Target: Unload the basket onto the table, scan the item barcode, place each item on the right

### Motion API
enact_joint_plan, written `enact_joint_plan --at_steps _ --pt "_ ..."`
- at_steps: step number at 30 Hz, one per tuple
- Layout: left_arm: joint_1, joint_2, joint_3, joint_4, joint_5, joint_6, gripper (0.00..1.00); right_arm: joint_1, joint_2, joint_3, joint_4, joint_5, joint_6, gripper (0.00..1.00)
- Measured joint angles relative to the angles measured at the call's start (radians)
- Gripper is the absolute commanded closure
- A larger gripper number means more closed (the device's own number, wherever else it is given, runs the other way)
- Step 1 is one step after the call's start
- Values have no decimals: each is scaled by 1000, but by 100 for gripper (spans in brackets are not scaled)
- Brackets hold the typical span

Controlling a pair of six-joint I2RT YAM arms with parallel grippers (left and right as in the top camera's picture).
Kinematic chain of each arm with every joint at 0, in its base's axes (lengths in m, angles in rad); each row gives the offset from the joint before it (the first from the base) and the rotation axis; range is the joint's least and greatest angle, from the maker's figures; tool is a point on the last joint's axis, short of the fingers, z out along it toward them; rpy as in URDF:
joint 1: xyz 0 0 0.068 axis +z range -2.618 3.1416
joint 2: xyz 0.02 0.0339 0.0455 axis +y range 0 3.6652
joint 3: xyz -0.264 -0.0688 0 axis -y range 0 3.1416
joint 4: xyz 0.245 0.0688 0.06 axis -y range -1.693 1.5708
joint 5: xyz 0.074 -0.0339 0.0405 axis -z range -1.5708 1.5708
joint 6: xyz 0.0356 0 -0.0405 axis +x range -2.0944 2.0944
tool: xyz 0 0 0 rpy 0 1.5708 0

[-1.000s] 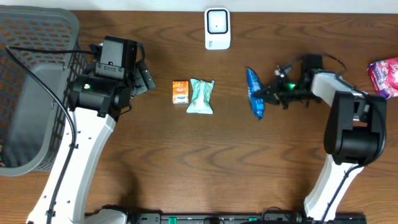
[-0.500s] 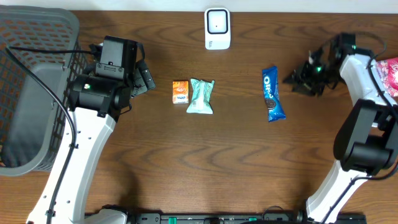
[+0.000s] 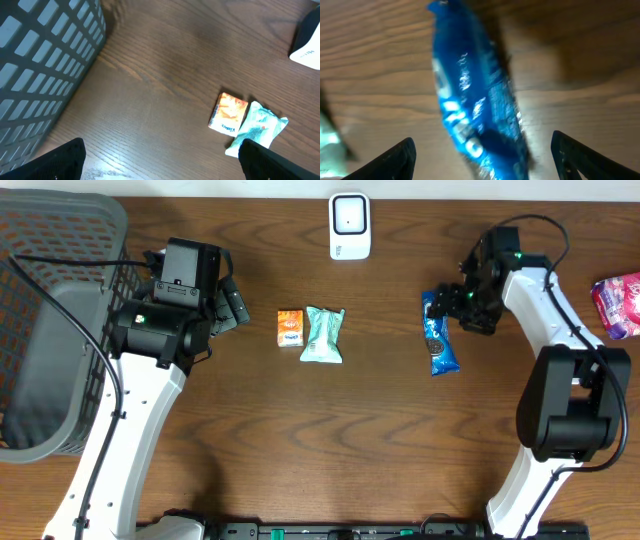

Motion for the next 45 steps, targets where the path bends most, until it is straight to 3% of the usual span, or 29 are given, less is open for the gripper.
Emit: enact_joint_plan --at_steps 7,10,14,18,31,36,37,41,45 --pt "0 0 0 0 0 0 2 -10 0 -134 195 -89 -6 27" --pt "0 0 0 0 0 0 2 -6 -4 -180 253 -130 -12 44" --pt "0 0 0 0 0 0 2 -6 -6 -213 280 -143 -5 78" --pt "0 0 0 0 0 0 2 -7 -6 -225 279 -162 8 99" --pt "0 0 0 0 0 0 2 -19 -1 -236 391 -522 138 99" --pt "0 0 0 0 0 0 2 -19 -1 -237 295 -466 176 98" --pt "0 0 0 0 0 0 2 -19 0 -238 273 -435 179 92" --pt "0 0 0 0 0 0 2 -19 0 -256 249 -345 159 46" --pt "0 0 0 0 0 0 2 -14 -15 -259 262 -347 132 38"
